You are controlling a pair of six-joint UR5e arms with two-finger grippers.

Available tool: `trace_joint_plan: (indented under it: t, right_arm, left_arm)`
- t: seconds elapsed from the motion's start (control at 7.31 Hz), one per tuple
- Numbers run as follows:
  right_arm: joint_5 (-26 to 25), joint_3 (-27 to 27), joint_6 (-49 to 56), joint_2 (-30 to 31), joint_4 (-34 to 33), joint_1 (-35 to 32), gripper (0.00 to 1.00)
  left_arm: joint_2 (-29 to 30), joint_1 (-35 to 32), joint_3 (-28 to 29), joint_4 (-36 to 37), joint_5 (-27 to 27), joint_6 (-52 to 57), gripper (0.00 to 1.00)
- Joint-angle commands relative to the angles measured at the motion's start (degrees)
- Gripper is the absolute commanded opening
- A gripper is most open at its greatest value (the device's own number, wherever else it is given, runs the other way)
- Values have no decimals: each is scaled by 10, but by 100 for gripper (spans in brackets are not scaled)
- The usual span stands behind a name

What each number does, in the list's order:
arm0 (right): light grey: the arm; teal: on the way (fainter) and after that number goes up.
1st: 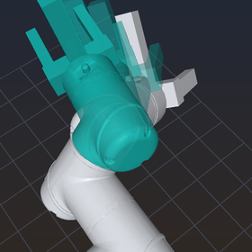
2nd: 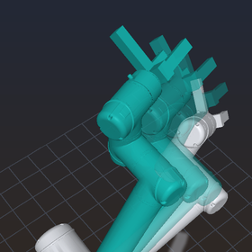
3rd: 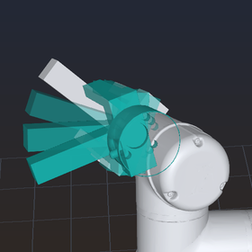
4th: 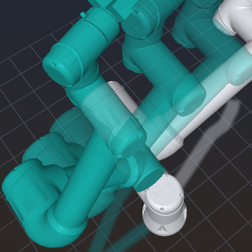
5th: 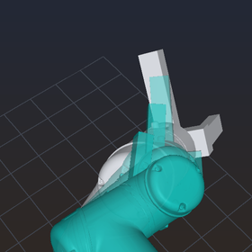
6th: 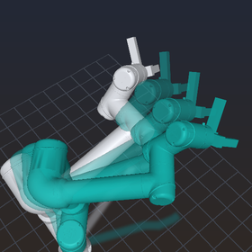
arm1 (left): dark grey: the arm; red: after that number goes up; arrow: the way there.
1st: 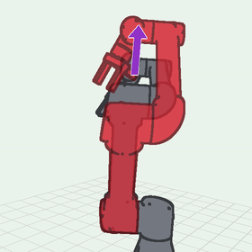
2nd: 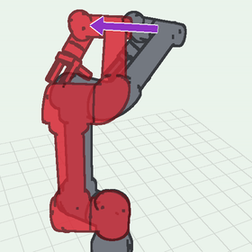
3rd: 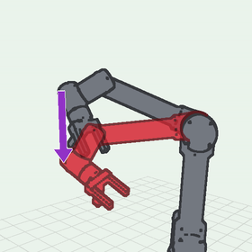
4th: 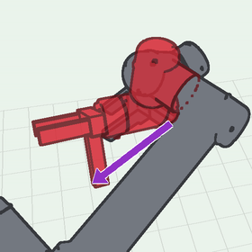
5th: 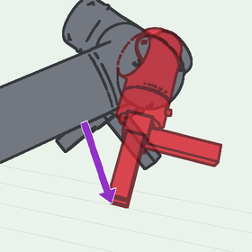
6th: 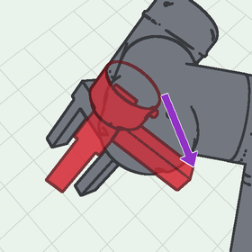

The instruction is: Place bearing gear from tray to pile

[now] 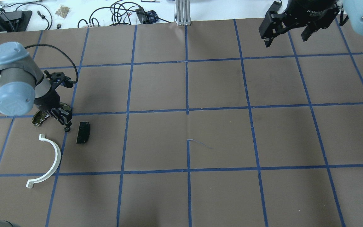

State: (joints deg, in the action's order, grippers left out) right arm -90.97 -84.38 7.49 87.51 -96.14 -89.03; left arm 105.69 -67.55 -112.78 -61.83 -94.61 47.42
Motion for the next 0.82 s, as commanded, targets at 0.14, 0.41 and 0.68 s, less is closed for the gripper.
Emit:
trace_joint_plan:
  t: [0.14,0.41,0.68]
  right_arm:
    - [0,0,0,-1,0,0,100]
    - [1,0,0,-1,-1,0,100]
    - [1,0,0,-1,0,0,100]
  left_arm:
    - [-14,14,-66,71,4,14,0]
    - [-13,17,-60,70,3,15,100]
    - [-22,5,-27,45,3,-6,100]
